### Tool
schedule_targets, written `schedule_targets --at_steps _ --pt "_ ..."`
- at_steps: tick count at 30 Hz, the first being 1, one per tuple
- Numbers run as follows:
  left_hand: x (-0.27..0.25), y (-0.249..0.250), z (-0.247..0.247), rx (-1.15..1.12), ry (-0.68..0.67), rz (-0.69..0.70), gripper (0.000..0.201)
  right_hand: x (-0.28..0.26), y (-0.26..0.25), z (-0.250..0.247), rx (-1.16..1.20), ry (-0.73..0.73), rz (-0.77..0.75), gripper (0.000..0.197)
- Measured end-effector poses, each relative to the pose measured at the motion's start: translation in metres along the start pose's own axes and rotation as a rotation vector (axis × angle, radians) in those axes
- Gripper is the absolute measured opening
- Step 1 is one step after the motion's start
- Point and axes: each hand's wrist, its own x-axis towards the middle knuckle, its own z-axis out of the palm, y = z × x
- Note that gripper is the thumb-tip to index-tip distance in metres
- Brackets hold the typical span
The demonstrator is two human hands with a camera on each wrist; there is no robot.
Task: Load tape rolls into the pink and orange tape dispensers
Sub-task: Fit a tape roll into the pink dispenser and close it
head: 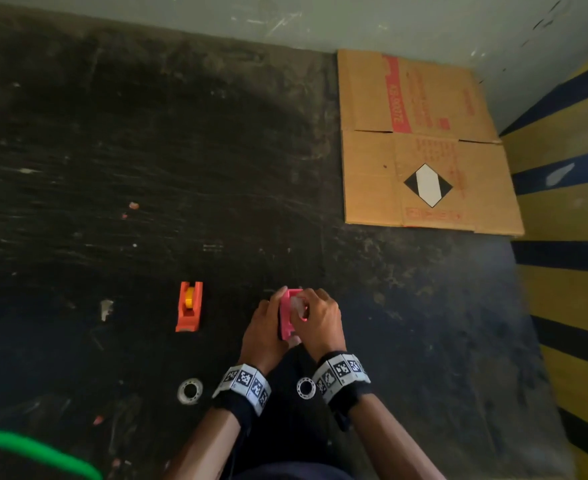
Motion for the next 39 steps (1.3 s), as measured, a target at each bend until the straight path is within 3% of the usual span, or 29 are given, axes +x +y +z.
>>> schedule_targets --at_steps 3,6,14,17,24,29,39 --pt "0.001 -0.002 -0.001 -0.006 0.005 -0.004 0.107 0.0 0.002 0.004 -0.009 -0.014 -0.024 0.003" --pt "0.0 -0.003 -0.001 -0.014 -0.004 -0.017 0.105 -0.001 0.007 0.007 0.014 -0.016 -0.039 0.002" --pt "-0.001 -0.001 -0.003 -0.017 -0.015 -0.028 0.104 0.007 0.002 -0.001 -0.052 -0.127 -0.028 0.009" --pt "-0.004 -0.002 -0.002 0.011 -0.024 -0.025 0.105 0.006 0.002 -0.006 -0.193 -0.184 -0.064 0.024" --pt "-0.006 -0.007 -0.001 0.062 -0.025 0.009 0.108 0.005 0.003 -0.012 -0.289 -0.113 -0.236 0.029" --pt "-0.006 -0.01 -0.002 0.075 -0.041 -0.011 0.109 0.011 -0.002 -0.021 -0.322 -0.162 -0.221 0.023" --pt "-0.005 -0.014 0.001 0.113 -0.012 0.026 0.111 0.003 0.001 -0.025 -0.244 -0.076 -0.235 0.009"
